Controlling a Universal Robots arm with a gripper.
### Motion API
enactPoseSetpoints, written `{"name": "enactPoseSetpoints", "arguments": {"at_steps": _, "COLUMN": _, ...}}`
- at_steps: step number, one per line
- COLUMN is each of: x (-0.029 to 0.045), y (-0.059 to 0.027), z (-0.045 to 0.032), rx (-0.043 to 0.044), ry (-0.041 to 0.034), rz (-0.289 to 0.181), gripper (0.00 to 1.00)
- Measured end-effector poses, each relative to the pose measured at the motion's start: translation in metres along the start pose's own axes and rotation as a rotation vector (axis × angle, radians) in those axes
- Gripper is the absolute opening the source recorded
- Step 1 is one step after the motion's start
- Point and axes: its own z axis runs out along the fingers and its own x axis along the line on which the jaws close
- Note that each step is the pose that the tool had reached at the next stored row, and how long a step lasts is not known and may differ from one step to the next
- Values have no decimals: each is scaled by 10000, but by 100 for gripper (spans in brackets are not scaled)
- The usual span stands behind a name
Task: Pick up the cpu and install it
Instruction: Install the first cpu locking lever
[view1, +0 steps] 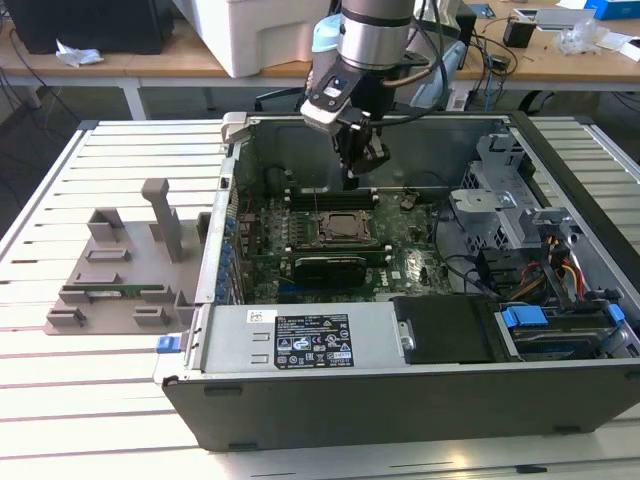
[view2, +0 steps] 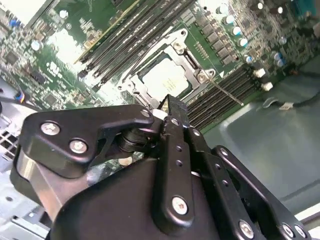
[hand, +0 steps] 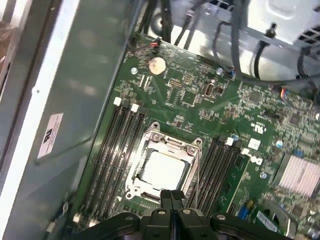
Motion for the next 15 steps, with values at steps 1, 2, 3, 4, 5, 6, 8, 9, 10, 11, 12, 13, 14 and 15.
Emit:
{"name": "enactPoseSetpoints", "arguments": {"at_steps": 1, "x": 0, "y": 0, "z": 0, "rx": -3, "ry": -16, "rz": -227, "gripper": 11}}
{"name": "enactPoseSetpoints", "arguments": {"at_steps": 2, "x": 0, "y": 0, "z": 0, "rx": -6, "ry": -34, "rz": -466, "gripper": 11}}
{"name": "enactPoseSetpoints", "arguments": {"at_steps": 3, "x": 0, "y": 0, "z": 0, "rx": -9, "ry": -53, "rz": -734, "gripper": 11}}
{"name": "enactPoseSetpoints", "arguments": {"at_steps": 4, "x": 0, "y": 0, "z": 0, "rx": -13, "ry": -76, "rz": -1046, "gripper": 11}}
{"name": "enactPoseSetpoints", "arguments": {"at_steps": 5, "x": 0, "y": 0, "z": 0, "rx": -16, "ry": -97, "rz": -1345, "gripper": 11}}
{"name": "enactPoseSetpoints", "arguments": {"at_steps": 6, "x": 0, "y": 0, "z": 0, "rx": -20, "ry": -116, "rz": -1605, "gripper": 11}}
{"name": "enactPoseSetpoints", "arguments": {"at_steps": 8, "x": 0, "y": 0, "z": 0, "rx": -27, "ry": -158, "rz": -2177, "gripper": 11}}
{"name": "enactPoseSetpoints", "arguments": {"at_steps": 9, "x": 0, "y": 0, "z": 0, "rx": -29, "ry": -168, "rz": -2317, "gripper": 11}}
{"name": "enactPoseSetpoints", "arguments": {"at_steps": 10, "x": 0, "y": 0, "z": 0, "rx": -30, "ry": -177, "rz": -2436, "gripper": 11}}
{"name": "enactPoseSetpoints", "arguments": {"at_steps": 11, "x": 0, "y": 0, "z": 0, "rx": -33, "ry": -196, "rz": -2691, "gripper": 11}}
{"name": "enactPoseSetpoints", "arguments": {"at_steps": 12, "x": 0, "y": 0, "z": 0, "rx": -36, "ry": -213, "rz": -2934, "gripper": 11}}
{"name": "enactPoseSetpoints", "arguments": {"at_steps": 13, "x": 0, "y": 0, "z": 0, "rx": -37, "ry": -222, "rz": -3051, "gripper": 11}}
{"name": "enactPoseSetpoints", "arguments": {"at_steps": 14, "x": 0, "y": 0, "z": 0, "rx": -39, "ry": -231, "rz": -3178, "gripper": 11}}
{"name": "enactPoseSetpoints", "arguments": {"at_steps": 15, "x": 0, "y": 0, "z": 0, "rx": -42, "ry": -250, "rz": -3448, "gripper": 11}}
